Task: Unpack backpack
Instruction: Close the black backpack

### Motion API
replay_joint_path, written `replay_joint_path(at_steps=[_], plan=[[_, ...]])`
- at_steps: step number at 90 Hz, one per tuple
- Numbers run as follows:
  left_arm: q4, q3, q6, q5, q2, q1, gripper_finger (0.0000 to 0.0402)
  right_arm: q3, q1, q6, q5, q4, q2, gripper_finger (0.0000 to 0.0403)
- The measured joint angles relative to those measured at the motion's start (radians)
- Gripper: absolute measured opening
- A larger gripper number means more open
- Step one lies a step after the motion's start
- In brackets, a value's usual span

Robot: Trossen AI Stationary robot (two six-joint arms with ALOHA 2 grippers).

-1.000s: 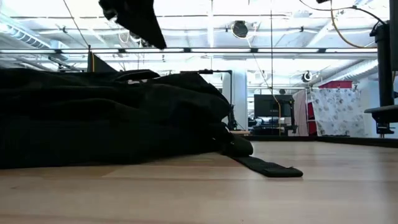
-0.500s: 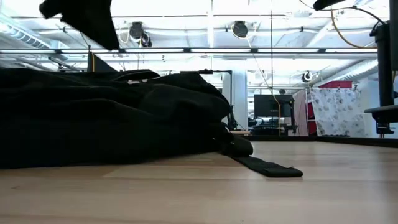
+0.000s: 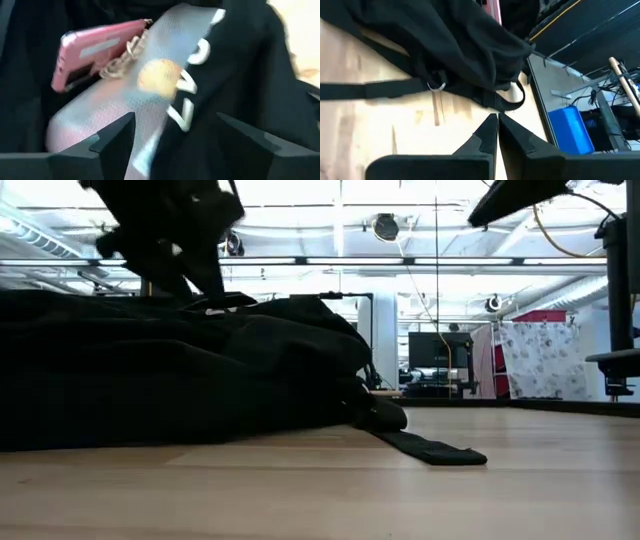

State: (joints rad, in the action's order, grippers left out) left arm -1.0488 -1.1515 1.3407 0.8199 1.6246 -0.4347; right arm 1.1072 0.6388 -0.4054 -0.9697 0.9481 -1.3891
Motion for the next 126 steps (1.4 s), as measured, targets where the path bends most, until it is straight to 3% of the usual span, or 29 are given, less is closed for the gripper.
replay_joint_path(at_steps=[17,36,50,69,97,116,126], plan=[[0.066,0.0,-0.141,-0.065,0.001,0.094,0.0252,0.0,-0.076,0.134,0.083,-0.024,0.0,0.0],[0.18,0.0,-0.278,-0.216,0.053,0.179,0.0202,0.0,-0.132,0.251,0.131,-0.055,0.001,0.0],[0.181,0.0,-0.332,-0.225,0.096,0.23,0.0137,0.0,-0.157,0.284,0.139,-0.055,0.001,0.0],[0.239,0.0,-0.451,-0.218,0.11,0.244,0.0012,0.0,-0.176,0.296,0.139,-0.054,0.001,0.0],[0.233,-0.102,-0.535,-0.209,0.104,0.116,0.0001,0.0,-0.184,0.297,0.138,-0.054,0.001,0.0],[0.18,-0.189,-0.534,-0.202,0.103,-0.02,0.0,0.0,-0.184,0.298,0.138,-0.068,0.001,0.0],[0.122,-0.236,-0.485,-0.202,0.102,-0.098,0.0,0.0,-0.184,0.379,0.138,-0.136,0.001,0.0]])
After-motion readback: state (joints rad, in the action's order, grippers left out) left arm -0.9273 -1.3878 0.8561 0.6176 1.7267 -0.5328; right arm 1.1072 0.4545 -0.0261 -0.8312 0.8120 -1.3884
